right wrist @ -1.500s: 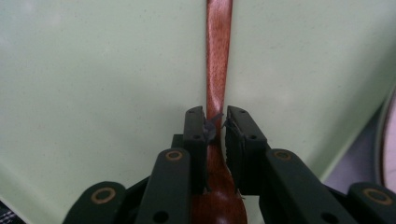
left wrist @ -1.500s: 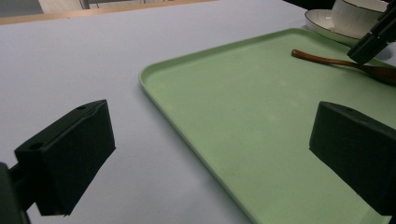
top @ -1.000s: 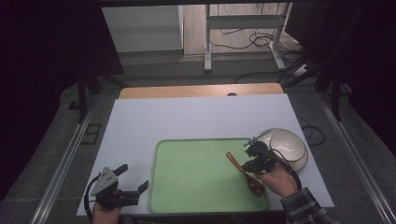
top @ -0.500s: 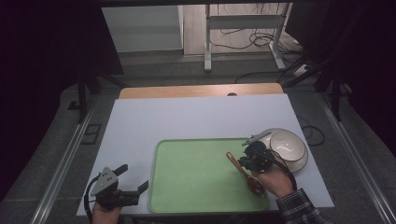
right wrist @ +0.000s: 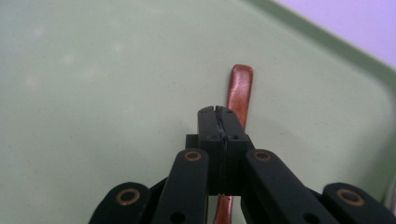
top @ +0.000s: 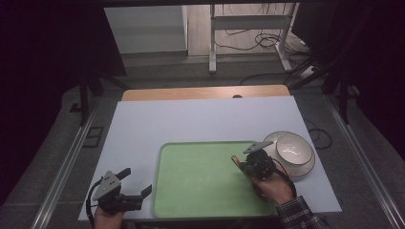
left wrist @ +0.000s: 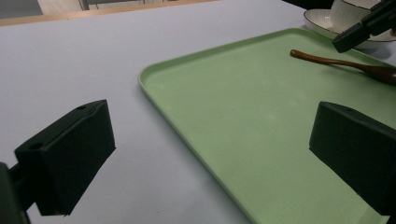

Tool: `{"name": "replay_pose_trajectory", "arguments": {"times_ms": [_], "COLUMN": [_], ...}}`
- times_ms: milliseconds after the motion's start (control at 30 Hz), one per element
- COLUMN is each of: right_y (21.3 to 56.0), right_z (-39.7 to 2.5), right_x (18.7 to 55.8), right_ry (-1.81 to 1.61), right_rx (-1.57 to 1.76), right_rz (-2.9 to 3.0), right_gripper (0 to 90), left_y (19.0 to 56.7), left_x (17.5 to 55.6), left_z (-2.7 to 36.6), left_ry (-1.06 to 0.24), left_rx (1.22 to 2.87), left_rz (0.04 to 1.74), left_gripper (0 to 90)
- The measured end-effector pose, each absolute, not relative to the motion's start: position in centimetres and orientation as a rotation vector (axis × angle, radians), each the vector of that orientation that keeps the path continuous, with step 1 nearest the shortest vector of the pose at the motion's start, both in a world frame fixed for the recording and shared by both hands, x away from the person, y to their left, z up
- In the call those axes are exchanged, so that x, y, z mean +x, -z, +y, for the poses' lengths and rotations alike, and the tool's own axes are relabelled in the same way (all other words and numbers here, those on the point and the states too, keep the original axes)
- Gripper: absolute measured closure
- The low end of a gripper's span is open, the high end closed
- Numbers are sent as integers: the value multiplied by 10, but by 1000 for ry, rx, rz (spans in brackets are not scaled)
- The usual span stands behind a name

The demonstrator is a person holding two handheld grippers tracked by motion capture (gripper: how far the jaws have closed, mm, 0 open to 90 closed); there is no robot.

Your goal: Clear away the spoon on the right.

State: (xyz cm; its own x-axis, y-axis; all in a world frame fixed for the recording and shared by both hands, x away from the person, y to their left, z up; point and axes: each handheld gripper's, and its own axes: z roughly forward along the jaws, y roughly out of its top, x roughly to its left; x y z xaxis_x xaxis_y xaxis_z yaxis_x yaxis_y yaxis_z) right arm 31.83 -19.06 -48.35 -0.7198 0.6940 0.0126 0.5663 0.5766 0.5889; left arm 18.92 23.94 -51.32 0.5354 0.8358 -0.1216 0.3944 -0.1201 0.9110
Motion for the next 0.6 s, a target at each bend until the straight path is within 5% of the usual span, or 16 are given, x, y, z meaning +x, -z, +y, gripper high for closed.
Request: {"name": "replay_pose_trajectory", "arguments": {"times_ms": [600], "right_y": [501], "right_z": [-187], "right_x": [316], "right_ry": [-802], "right_rx": [1023], "right_rz": [2607], "right_gripper": [900], "left_y": [513], "left_x": [189], "left_z": [240], "left_ry": [-527], "left_rx": [1725], "left_rz": [1035], "left_gripper": [0]}}
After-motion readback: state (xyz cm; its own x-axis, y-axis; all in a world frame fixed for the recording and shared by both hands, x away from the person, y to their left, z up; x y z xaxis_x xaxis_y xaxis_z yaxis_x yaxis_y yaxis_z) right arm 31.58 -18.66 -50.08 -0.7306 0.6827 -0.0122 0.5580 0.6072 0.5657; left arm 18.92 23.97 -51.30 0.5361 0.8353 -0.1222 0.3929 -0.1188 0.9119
